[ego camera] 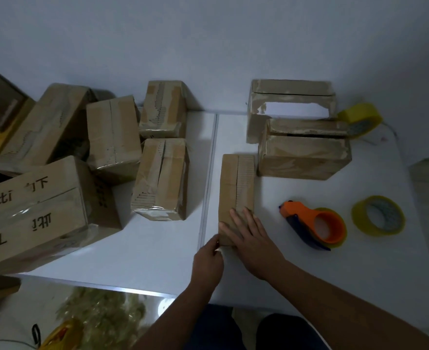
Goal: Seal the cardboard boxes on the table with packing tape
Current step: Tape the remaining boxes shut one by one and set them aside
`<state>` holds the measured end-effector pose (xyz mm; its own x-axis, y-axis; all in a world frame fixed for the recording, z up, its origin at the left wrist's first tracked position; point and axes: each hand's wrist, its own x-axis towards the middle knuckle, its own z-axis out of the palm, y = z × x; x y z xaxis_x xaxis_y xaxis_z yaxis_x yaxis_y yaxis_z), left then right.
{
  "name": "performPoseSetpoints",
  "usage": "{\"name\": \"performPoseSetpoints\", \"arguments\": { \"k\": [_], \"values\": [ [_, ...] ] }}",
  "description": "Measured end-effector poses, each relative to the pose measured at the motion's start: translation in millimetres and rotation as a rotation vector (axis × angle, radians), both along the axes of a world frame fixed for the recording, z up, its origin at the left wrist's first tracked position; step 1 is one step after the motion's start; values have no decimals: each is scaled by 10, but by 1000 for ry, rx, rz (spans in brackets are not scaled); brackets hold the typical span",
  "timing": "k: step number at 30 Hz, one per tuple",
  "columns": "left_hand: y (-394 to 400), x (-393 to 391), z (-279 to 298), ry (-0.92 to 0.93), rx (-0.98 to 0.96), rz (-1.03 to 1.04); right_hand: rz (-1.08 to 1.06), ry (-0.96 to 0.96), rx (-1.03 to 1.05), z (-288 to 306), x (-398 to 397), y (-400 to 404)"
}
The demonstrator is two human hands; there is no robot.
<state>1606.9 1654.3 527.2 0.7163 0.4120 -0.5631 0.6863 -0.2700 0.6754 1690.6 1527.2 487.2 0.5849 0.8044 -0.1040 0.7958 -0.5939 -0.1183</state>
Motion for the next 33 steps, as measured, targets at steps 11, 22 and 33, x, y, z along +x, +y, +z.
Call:
{"name": "performPoseSetpoints", "arguments": {
  "k": [11,22,33],
  "values": [
    [622,266,-134,-101,295,-700,17,5,5,-36,15,-17],
    [690,378,-371,-106,509,-764,61,79,0,-15,46,-12],
    [473,757,80,-226,488,-579,-764,1331,427,729,152,-100]
  ]
}}
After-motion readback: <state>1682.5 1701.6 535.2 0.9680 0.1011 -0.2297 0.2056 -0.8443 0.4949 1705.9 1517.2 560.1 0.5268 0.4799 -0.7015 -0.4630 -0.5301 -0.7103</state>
